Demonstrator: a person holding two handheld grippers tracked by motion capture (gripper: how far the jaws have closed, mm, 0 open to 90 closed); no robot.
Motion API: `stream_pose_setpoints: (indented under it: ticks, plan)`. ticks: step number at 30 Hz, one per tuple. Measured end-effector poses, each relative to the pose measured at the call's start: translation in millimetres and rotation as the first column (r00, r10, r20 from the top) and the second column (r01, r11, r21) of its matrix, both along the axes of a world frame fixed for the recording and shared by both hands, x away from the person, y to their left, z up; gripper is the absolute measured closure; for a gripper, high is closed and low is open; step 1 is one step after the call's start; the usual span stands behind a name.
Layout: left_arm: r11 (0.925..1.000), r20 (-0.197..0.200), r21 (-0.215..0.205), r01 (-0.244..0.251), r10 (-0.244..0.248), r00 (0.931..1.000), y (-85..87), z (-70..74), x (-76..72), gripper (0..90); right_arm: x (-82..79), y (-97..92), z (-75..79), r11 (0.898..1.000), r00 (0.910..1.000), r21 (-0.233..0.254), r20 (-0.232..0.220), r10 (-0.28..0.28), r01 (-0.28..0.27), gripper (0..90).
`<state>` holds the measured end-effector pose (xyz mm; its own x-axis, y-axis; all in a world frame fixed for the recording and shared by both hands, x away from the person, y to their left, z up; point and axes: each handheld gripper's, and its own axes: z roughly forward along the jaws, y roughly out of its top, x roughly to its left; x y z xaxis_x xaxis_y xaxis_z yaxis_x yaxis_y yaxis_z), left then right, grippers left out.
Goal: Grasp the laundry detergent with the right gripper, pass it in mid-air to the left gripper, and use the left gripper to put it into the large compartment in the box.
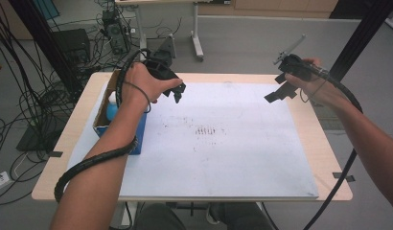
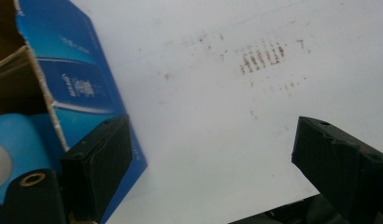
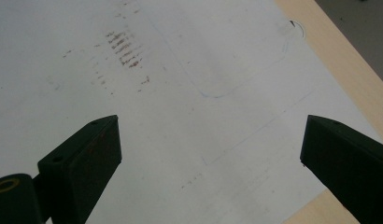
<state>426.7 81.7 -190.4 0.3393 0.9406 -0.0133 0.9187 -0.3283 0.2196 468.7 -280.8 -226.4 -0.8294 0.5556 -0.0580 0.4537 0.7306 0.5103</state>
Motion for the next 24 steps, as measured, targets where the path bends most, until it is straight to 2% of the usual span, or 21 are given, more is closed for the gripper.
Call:
stream_pose_setpoints:
  ticks: [11, 16, 24]
  plan:
    - [0.9984, -0.021, -0.051, 0.024, -0.025, 0.9995, -18.0, -16.7, -4.2, 12.3, 9.0, 1.8, 2.2, 1.000, 0.9999, -0.018, -0.004, -0.011, 0.011, 5.2]
    - [0.9983, -0.026, -0.048, 0.031, -0.032, 0.9991, -20.6, -20.8, -6.3, 12.5, 12.1, 1.4, 2.6, 1.000, 0.9998, -0.021, -0.009, -0.015, 0.015, 5.2]
    - [0.9977, -0.020, -0.051, 0.044, -0.045, 0.9988, -24.9, -18.9, -7.8, 12.5, 16.6, 3.5, 5.9, 1.000, 0.9998, -0.020, -0.007, -0.017, 0.017, 5.2]
